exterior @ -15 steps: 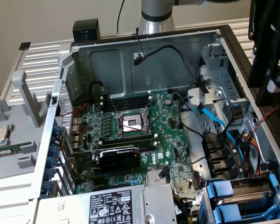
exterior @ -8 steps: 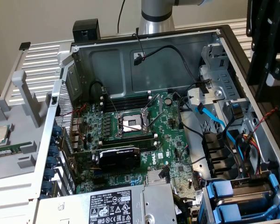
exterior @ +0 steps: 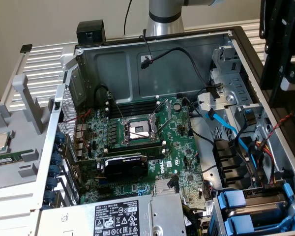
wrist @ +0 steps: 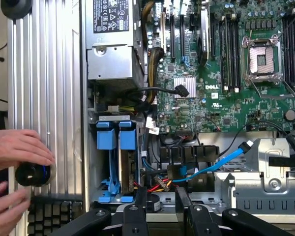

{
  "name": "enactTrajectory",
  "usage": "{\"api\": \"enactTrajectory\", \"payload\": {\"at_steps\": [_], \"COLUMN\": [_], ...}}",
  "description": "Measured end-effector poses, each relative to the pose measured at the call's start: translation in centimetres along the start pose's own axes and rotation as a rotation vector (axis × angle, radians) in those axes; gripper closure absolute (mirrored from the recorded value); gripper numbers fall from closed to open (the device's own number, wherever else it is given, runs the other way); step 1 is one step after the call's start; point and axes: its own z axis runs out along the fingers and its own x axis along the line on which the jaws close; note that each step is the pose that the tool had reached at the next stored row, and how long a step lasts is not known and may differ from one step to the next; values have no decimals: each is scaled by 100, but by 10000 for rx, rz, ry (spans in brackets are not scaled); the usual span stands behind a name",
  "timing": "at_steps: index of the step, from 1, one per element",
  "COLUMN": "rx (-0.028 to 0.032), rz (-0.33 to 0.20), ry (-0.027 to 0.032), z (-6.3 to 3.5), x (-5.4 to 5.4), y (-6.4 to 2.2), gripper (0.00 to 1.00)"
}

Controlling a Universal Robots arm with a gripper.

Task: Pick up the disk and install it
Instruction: 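Insert the second disk wire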

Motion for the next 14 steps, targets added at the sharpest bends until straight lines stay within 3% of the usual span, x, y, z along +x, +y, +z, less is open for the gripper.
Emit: {"api": "enactTrajectory", "payload": {"at_steps": [6,7,9,12,14], "rx": [4,3,10,21,23], "rz": [1,2,10,24,30], "ry": [1,30,242,629,821], "z": [0,0,0,0,2], "x": [0,-10,-58,-152,-219], "y": [0,0,3,6,9], "gripper": [63,63,63,63,63]}}
